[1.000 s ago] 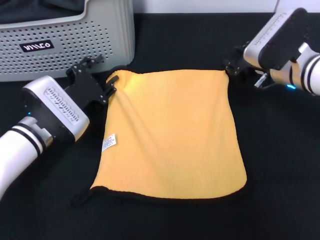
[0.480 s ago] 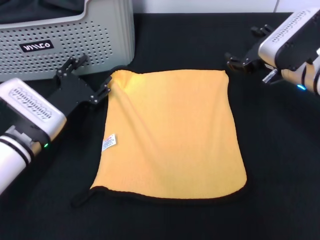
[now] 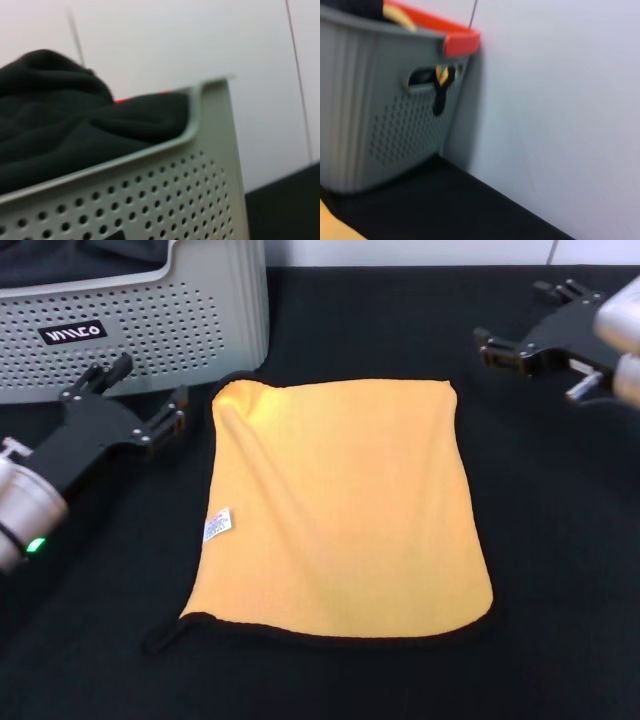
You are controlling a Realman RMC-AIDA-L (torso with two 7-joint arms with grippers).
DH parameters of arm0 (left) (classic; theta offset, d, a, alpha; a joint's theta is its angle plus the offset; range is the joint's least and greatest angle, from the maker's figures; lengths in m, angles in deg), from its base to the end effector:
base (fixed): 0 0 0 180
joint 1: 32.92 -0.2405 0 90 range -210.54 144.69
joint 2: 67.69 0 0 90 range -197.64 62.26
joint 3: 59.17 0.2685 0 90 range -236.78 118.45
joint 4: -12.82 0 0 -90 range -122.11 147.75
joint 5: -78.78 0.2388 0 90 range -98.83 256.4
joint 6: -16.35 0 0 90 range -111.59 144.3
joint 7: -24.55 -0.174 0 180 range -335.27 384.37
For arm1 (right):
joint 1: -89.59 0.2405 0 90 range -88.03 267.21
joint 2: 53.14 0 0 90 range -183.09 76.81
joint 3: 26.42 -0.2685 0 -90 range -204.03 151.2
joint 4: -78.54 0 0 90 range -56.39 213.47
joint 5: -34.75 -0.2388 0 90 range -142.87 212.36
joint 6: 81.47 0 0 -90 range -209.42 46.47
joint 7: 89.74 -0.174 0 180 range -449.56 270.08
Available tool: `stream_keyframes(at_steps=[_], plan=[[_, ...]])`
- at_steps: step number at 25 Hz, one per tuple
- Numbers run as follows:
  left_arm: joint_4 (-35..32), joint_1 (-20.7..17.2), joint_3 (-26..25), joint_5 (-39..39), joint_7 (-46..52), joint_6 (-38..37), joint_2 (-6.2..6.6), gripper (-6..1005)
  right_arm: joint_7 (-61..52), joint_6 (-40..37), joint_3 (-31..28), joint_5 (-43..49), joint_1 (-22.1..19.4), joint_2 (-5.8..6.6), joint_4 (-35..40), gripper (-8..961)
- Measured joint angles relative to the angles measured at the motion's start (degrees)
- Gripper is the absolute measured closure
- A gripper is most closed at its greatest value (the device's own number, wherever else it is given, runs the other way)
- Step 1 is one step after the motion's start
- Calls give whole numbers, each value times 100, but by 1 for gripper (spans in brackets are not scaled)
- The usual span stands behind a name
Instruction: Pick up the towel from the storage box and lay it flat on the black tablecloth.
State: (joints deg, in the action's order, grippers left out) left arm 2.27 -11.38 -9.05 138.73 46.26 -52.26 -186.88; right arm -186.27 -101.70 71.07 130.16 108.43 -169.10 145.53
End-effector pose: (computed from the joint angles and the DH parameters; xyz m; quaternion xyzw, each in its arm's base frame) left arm -0.3667 0.3529 -0.0465 -0.8144 -0.1622 -0.2489 0.4985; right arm 0.2069 0.4477 -0.0446 -0.8775 0.1422 0.1324 0.4385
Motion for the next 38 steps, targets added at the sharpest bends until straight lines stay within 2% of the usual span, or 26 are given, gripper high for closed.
stream_keyframes(at_steps=[1, 4, 5, 6, 7, 12, 13, 14, 15, 17, 23, 26, 30, 38], plan=[[-273, -133, 67, 191, 488, -81, 39, 244, 3, -154, -80, -52, -50, 3, 66, 80], [-898, -398, 220, 714, 1636, -349, 129, 245, 56, -1832, -1012, -350, -285, 21, 309, 81], [-1097, -456, 265, 928, 2006, -475, 160, 245, 56, -1832, -1012, -350, -285, 21, 309, 81], [-1298, -495, 298, 1111, 2378, -609, 191, 245, 74, -2148, -1207, -382, -292, 22, 309, 81], [-1410, -515, 311, 1263, 2668, -739, 215, 245, 267, -3951, -2209, -615, -302, 27, 188, 81], [-1935, -472, 359, 1784, 3739, -1826, 344, 252, 752, -6240, -3549, -826, -184, 31, -144, 82], [-1935, -472, 359, 1784, 3739, -1826, 344, 254, 808, -6612, -3702, -826, -176, 35, -146, 82], [-2216, -399, 378, 1970, 4183, -2492, 411, 255, 808, -6612, -3702, -826, -176, 35, -146, 82], [-2253, -379, 380, 1988, 4245, -2582, 419, 255, 933, -7408, -3984, -815, -173, 48, -107, 83], [-2408, -265, 384, 2046, 4545, -3072, 453, 255, 1001, -7794, -4099, -817, -170, 61, -78, 83], [-2898, -63, 392, 2103, 4979, -4178, 507, 255, 1231, -9743, -4312, -856, 41, 136, -50, 100], [-3127, -10, 394, 2121, 5104, -4526, 519, 255, 1190, -10042, -4345, -861, 68, 97, 133, 100], [-3308, 0, 394, 2179, 5098, -4596, 520, 255, 1143, -10058, -4373, -862, 124, 68, 289, 99], [-3353, 205, 399, 2542, 5068, -4602, 527, 255, 1171, -9479, -4401, -930, 356, 58, 174, 99]])
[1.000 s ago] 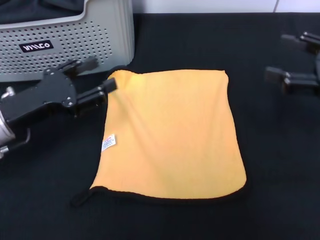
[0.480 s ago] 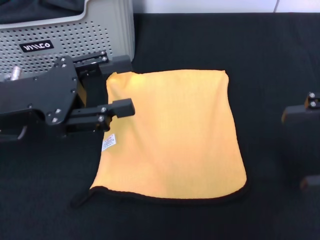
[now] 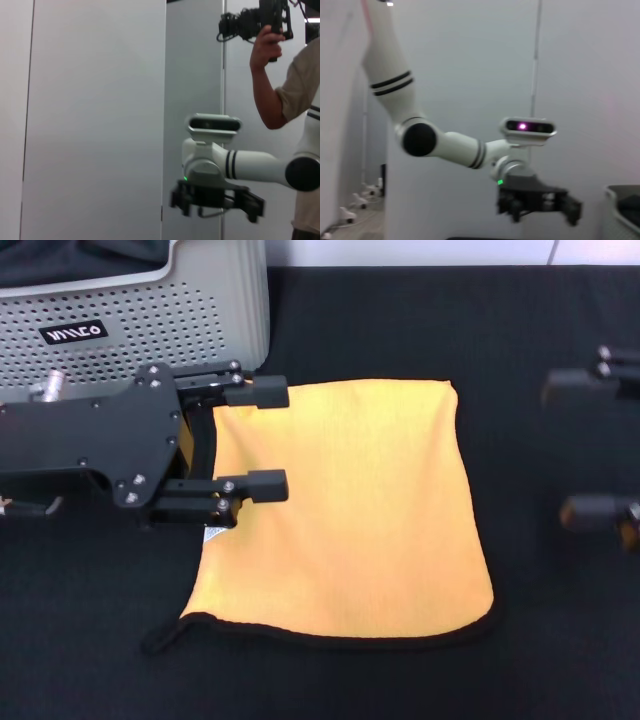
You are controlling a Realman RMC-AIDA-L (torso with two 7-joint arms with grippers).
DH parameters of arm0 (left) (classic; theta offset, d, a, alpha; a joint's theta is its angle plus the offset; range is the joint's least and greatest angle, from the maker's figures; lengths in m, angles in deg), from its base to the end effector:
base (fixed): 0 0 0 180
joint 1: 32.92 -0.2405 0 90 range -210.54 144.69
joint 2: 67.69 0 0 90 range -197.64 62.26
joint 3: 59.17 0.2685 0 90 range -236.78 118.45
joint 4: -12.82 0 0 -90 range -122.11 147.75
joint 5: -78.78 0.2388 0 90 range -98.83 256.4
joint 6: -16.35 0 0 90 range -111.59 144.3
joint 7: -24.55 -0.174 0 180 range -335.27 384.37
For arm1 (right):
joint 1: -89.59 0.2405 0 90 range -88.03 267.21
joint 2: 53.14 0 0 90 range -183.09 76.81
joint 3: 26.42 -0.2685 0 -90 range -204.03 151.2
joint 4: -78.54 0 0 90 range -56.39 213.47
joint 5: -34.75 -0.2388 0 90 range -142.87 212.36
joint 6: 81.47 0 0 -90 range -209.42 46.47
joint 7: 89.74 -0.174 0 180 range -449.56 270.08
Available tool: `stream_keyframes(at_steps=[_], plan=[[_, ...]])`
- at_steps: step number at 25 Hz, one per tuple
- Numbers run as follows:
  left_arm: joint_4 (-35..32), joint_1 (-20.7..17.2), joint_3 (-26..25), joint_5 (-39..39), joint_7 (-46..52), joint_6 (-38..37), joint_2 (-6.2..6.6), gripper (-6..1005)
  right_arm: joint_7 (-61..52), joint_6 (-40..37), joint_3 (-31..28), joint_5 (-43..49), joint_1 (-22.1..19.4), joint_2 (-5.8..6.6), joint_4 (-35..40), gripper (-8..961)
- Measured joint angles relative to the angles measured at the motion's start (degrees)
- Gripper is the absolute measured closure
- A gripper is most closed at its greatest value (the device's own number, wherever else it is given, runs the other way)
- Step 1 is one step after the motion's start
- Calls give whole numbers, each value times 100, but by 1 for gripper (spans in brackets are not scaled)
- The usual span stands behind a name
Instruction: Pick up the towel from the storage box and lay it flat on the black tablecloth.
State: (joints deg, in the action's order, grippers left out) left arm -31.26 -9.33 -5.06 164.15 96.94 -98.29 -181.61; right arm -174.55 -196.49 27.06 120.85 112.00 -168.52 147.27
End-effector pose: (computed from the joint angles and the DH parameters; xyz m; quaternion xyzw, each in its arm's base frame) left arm -0.2198 0.3072 0.0370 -0.9098 -0.0137 -0.4144 0.0161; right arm 0.1691 0.3082 0.0747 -0.9374 -0.0646 0.3415 0.0201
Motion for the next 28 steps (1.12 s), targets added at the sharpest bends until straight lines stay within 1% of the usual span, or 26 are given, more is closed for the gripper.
stream_keyframes(at_steps=[4, 8, 12, 18, 22, 28], plan=[[0, 32, -25, 101, -26, 8, -31, 255, 15, 156, -3, 6, 370, 20, -344, 100], [43, -40, -45, 68, -28, 8, -67, 255, 14, 179, -4, 56, 572, 14, -471, 99], [67, -169, -57, 24, -24, 8, -106, 255, -7, 267, -5, 58, 593, 14, -447, 99], [68, -325, -58, -38, 48, 3, -130, 255, -76, 324, 20, 59, 642, 2, -482, 99], [69, -351, -44, -39, 49, -2, -142, 255, -138, 343, 62, 65, 635, -3, -487, 99], [69, -382, -48, -39, 52, -10, -201, 255, -144, 326, 68, 5, 532, -19, -497, 99]])
